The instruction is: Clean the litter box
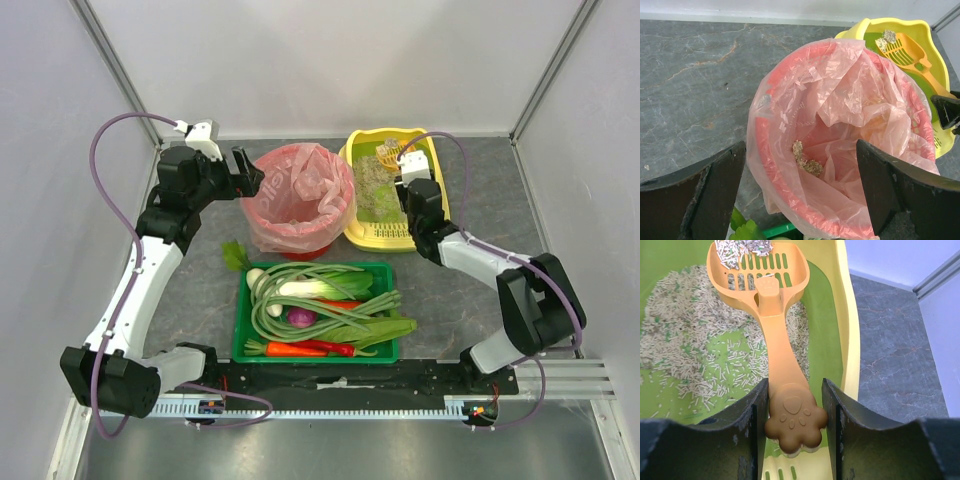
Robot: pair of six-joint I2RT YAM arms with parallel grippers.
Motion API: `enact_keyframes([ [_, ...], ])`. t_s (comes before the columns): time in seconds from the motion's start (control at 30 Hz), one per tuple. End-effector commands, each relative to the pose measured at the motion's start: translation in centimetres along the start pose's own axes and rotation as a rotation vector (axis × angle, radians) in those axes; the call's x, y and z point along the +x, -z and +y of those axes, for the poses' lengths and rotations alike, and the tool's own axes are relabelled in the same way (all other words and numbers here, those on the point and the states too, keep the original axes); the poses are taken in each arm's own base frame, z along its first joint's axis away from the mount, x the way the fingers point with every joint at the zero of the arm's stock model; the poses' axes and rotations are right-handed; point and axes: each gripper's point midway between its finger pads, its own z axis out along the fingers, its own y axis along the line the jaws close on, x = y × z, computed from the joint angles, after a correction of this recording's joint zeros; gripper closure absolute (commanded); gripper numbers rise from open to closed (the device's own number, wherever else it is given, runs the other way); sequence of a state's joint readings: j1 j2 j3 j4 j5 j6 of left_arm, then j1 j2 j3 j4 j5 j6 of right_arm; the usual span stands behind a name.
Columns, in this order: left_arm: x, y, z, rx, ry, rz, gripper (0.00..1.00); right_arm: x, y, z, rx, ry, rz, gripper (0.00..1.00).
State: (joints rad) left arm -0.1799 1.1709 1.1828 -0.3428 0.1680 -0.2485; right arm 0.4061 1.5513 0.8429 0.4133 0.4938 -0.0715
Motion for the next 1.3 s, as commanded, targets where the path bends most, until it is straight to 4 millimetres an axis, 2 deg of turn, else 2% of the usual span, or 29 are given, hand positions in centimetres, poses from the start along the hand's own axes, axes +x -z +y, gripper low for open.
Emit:
enact_keyframes([
  [0.0,-2.3,1.0,-1.0,0.038,-0.021,-0.062,0.03,-3.4,1.8,0.1,-0.008,-0.06,-0.108,1.0],
  [0.17,-2.2,1.4,-1.1,0.041,-0.021,-0.063,0.03,-4.8,3.8,0.4,-0.027,-0.068,-0.137,1.0],
  [0.3,-1.3,1.6,-1.0,0.039,-0.017,-0.048,0.04,-5.9,6.7,0.3,-0.065,-0.099,-0.178,1.0],
  [0.47,0.5,1.7,-0.6,0.045,-0.041,-0.036,0.04,-5.1,9.2,0.6,-0.128,-0.125,-0.194,1.0],
  [0.5,1.0,1.7,-0.4,0.045,-0.041,-0.034,0.04,-4.1,9.6,0.5,-0.13,-0.126,-0.192,1.0],
  [0.63,2.4,1.9,-0.8,0.074,-0.031,-0.002,0.04,-2.9,10.0,0.5,-0.135,-0.128,-0.202,1.0],
  [0.67,3.0,2.0,-0.8,0.079,-0.024,0.008,0.04,-1.9,10.1,0.7,-0.142,-0.118,-0.192,1.0],
  [0.7,3.3,2.1,-1.2,0.101,-0.024,0.014,0.04,-2.2,10.5,0.4,-0.143,-0.124,-0.214,1.0],
  [0.77,4.6,2.4,-1.2,0.113,-0.018,0.032,0.04,-1.1,11.1,-0.5,-0.109,-0.144,-0.215,1.0],
  [0.83,5.3,2.8,-1.7,0.146,-0.015,0.039,0.04,-0.4,11.6,-0.3,-0.131,-0.161,-0.205,1.0],
  [0.97,6.8,3.2,-1.9,0.178,-0.031,0.069,0.04,-0.6,12.2,-0.2,-0.16,-0.18,-0.202,1.0],
  [1.1,7.3,3.6,-2.1,0.2,-0.068,0.096,0.05,-0.1,11.7,-0.7,-0.128,-0.158,-0.158,1.0],
  [1.2,7.8,3.6,-1.9,0.204,-0.098,0.102,0.05,-0.2,11.9,1.0,-0.22,-0.155,-0.17,1.0],
  [1.27,8.0,3.6,-1.8,0.203,-0.107,0.103,0.05,-0.3,11.9,0.8,-0.209,-0.145,-0.162,1.0],
])
